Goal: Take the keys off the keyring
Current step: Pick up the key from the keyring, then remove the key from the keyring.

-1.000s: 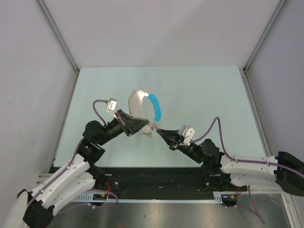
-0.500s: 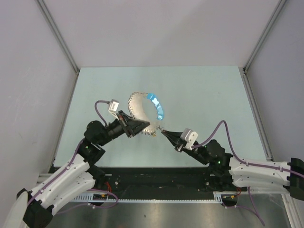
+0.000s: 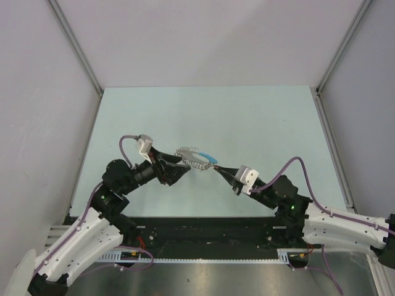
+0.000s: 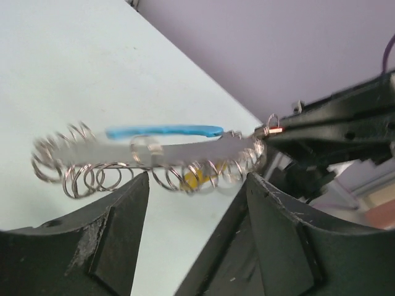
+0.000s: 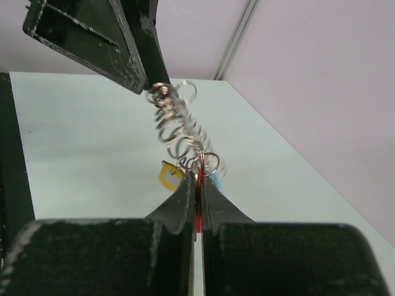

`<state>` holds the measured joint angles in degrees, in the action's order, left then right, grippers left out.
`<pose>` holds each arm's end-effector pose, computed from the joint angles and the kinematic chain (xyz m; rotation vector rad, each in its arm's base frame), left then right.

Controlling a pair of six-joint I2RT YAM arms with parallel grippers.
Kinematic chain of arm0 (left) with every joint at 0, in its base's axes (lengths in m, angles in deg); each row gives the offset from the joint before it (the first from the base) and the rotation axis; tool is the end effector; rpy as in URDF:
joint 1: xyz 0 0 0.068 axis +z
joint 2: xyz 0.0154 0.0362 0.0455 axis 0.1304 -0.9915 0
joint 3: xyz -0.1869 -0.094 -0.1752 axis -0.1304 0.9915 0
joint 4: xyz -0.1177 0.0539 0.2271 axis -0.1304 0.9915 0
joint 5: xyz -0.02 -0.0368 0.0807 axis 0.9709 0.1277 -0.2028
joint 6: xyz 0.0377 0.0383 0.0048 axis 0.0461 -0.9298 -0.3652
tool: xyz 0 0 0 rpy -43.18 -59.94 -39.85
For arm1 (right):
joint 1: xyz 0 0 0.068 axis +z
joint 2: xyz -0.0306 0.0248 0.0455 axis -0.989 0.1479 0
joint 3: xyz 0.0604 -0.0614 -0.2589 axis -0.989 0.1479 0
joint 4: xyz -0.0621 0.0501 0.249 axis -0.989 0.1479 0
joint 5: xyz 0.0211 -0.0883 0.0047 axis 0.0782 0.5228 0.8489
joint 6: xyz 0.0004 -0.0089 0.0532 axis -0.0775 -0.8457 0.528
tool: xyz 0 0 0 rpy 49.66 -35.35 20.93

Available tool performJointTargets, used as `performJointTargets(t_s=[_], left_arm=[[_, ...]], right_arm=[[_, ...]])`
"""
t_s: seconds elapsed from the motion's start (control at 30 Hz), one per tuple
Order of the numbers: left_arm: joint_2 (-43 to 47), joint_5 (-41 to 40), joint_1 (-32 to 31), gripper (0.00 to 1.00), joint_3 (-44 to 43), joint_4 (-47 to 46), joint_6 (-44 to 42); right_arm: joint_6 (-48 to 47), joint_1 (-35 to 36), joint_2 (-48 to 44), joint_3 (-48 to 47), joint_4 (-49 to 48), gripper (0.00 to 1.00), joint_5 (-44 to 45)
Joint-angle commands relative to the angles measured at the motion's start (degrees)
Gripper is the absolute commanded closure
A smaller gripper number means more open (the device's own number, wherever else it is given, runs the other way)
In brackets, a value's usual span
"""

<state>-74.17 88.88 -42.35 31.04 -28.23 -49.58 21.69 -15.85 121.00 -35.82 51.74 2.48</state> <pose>0.1181 -0.0977 0.3045 0.3588 1.6379 -1.1746 0.0787 0.1659 0.2931 -0.9256 1.0482 0.5490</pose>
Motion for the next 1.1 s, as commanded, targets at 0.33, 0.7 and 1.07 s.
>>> performJointTargets(t_s=[0.33, 0.7, 1.07], left_arm=[[0.34, 12.26, 0.22, 0.31, -14.37, 12.26, -24.81], [-5.1, 36.24, 0.22, 0.32, -9.44, -2.23, -37.37], [-21.45, 47.25, -1.8, 0.32, -19.28, 11.45, -47.66]], right_arm=[[-4.48, -3.77, -1.35, -6.68, 6.03, 1.0, -13.76], [-10.55, -4.83, -4.25, -8.0, 12.62, 1.0, -28.18], [-11.78, -8.25, -2.84, -9.5, 12.18, 1.0, -38.21]])
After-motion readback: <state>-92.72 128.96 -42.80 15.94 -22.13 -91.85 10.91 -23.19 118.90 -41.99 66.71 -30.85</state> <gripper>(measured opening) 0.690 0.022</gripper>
